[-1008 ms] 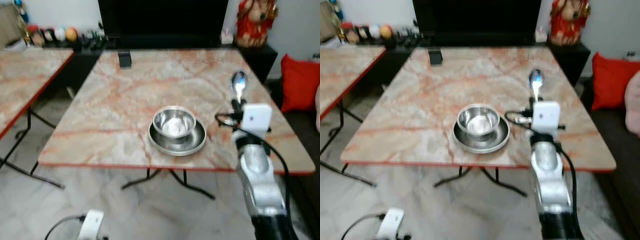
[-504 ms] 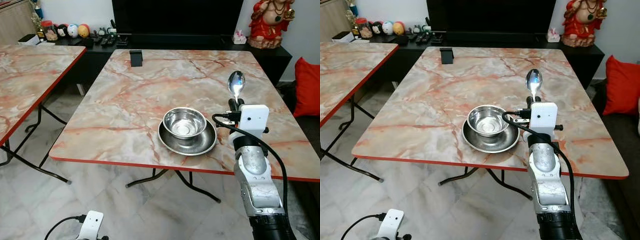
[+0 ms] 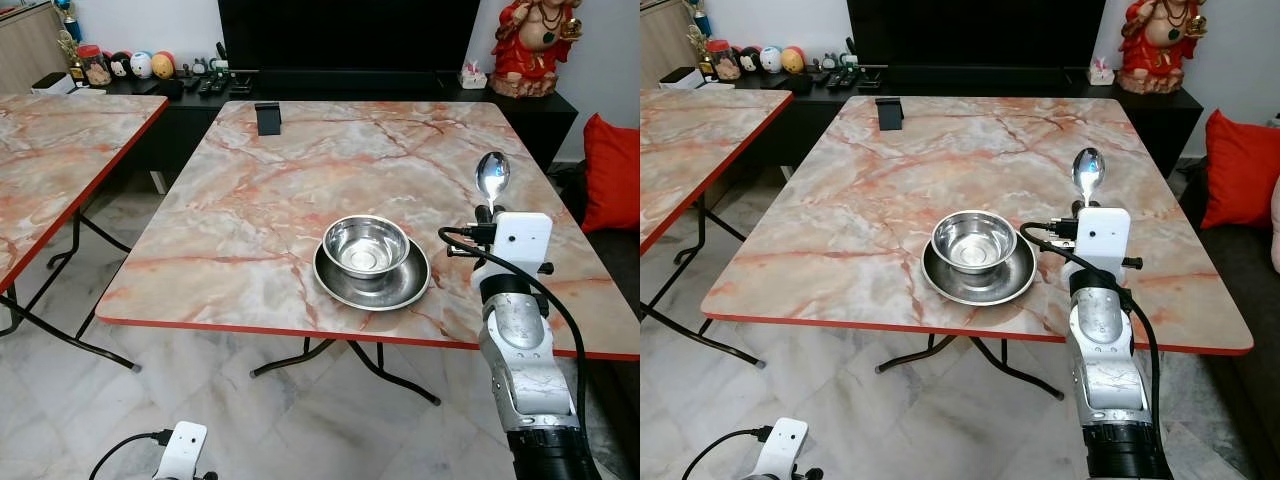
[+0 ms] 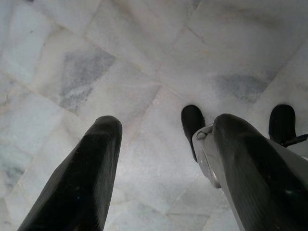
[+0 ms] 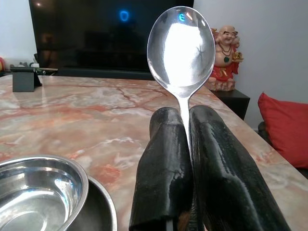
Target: Setting the table
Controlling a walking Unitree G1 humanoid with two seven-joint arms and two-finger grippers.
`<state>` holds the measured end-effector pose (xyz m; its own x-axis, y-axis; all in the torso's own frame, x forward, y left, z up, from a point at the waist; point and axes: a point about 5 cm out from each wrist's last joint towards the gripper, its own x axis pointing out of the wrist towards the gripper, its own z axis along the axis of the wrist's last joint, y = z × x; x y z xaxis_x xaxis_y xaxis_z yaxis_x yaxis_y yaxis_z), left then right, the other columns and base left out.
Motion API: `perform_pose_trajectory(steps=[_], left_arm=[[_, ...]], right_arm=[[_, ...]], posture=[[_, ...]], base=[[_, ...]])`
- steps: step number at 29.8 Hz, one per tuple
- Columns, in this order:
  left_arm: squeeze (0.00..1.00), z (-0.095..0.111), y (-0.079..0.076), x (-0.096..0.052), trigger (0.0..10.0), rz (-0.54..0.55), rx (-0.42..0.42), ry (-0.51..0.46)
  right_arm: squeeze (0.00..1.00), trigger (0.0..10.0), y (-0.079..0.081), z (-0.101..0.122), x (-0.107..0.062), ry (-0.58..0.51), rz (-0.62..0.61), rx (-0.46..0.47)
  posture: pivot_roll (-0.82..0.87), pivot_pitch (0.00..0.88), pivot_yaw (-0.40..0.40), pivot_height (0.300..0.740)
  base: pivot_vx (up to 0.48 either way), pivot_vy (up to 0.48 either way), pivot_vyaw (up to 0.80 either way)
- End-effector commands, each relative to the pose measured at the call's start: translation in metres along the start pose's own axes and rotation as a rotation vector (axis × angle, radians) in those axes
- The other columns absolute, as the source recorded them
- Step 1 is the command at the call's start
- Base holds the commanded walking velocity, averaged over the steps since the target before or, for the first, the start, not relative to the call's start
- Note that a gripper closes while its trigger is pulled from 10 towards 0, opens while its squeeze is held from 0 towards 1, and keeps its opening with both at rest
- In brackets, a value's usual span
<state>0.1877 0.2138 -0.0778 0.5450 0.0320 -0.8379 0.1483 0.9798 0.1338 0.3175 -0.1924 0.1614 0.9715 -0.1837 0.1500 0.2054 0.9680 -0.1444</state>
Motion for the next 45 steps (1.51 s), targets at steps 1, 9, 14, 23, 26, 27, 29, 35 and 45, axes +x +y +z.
perform_pose_trajectory(steps=[1,9,14,23,26,27,29,35,45], left_arm=[[0.00,-0.005,0.003,-0.001,10.0,0.003,-0.004,0.022],[0.00,-0.007,0.003,-0.001,10.0,-0.001,0.000,0.026],[0.00,-0.008,0.003,-0.001,10.0,-0.001,0.004,0.029],[0.00,-0.008,0.003,-0.002,10.0,-0.002,0.010,0.030],[0.00,-0.008,0.003,-0.001,10.0,-0.004,0.010,0.030],[0.00,-0.007,0.003,-0.001,10.0,-0.005,0.010,0.029],[0.00,-0.007,0.003,-0.001,10.0,-0.006,0.009,0.029],[0.00,-0.006,0.003,-0.001,10.0,-0.008,0.008,0.029],[0.00,-0.006,0.003,-0.001,10.0,-0.012,0.011,0.032]], right_arm=[[0.00,10.0,-0.002,0.002,0.003,0.004,-0.010,0.002],[0.00,10.0,0.001,0.001,0.003,0.008,0.003,-0.001],[0.00,10.0,0.002,0.001,0.003,0.008,-0.001,-0.002],[0.00,10.0,-0.001,0.003,0.003,0.006,-0.004,-0.006],[0.00,10.0,-0.005,0.003,0.002,0.035,-0.004,-0.005],[0.00,10.0,-0.010,0.001,0.000,0.098,-0.003,-0.004],[0.00,10.0,-0.013,0.000,-0.002,0.142,0.000,-0.018],[0.00,10.0,-0.021,-0.010,-0.019,0.354,0.020,0.003],[0.00,10.0,-0.010,-0.029,-0.040,0.606,0.112,0.179]], posture=[[-0.03,0.000,0.011,0.740],[-0.03,0.000,0.013,0.740],[-0.03,0.000,0.014,0.740],[-0.03,0.000,0.014,0.740],[-0.04,0.000,0.013,0.740],[-0.04,0.000,0.012,0.740],[-0.04,0.000,0.010,0.740],[-0.06,0.000,0.011,0.740],[-0.05,0.000,0.004,0.740]], base=[[0.289,0.000,0.00],[0.295,0.000,0.00],[0.293,0.000,0.00],[0.030,0.000,0.00],[0.000,0.000,0.00],[0.000,0.000,0.00],[0.000,0.000,0.00],[0.000,0.000,0.00],[0.000,0.000,0.00]])
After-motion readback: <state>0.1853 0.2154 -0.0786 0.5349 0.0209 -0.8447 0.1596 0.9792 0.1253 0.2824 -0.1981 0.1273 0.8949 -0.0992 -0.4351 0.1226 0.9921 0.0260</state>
